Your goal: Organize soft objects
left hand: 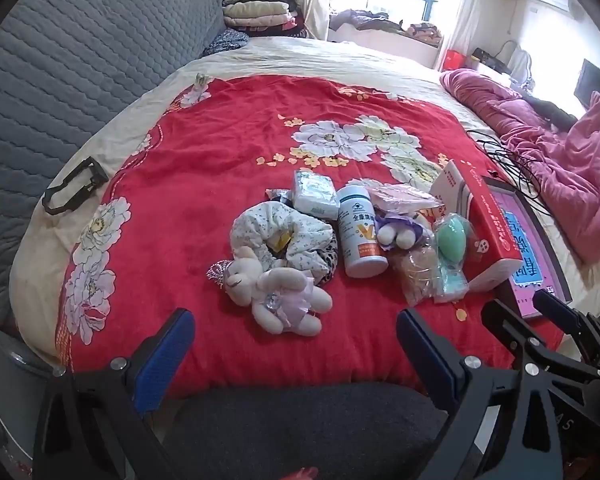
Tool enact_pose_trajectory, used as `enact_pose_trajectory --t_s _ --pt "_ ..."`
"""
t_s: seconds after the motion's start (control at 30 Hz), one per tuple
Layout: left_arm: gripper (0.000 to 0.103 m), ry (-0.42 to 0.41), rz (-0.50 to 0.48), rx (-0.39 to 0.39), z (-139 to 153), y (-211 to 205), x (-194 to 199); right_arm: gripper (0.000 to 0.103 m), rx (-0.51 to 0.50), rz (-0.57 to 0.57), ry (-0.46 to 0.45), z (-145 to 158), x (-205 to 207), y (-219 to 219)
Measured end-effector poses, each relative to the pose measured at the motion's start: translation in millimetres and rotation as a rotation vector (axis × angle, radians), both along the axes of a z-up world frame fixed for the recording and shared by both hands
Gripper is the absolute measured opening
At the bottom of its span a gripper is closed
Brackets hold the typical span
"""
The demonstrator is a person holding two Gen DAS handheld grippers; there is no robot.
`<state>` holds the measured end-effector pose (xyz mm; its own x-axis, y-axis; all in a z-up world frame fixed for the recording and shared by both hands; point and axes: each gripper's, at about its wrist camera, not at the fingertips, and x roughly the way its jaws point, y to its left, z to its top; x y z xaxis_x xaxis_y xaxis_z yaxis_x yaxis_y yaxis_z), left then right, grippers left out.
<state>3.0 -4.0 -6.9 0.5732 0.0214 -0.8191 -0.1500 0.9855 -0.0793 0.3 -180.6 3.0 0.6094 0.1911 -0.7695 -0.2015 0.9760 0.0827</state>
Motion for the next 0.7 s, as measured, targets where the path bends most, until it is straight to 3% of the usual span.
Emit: enact_pose_trajectory --t_s 0.7 --pt "0.101 0.013 0.019 -0.022 -1 11 2 0.086 0.002 0.015 0.006 1 2 4"
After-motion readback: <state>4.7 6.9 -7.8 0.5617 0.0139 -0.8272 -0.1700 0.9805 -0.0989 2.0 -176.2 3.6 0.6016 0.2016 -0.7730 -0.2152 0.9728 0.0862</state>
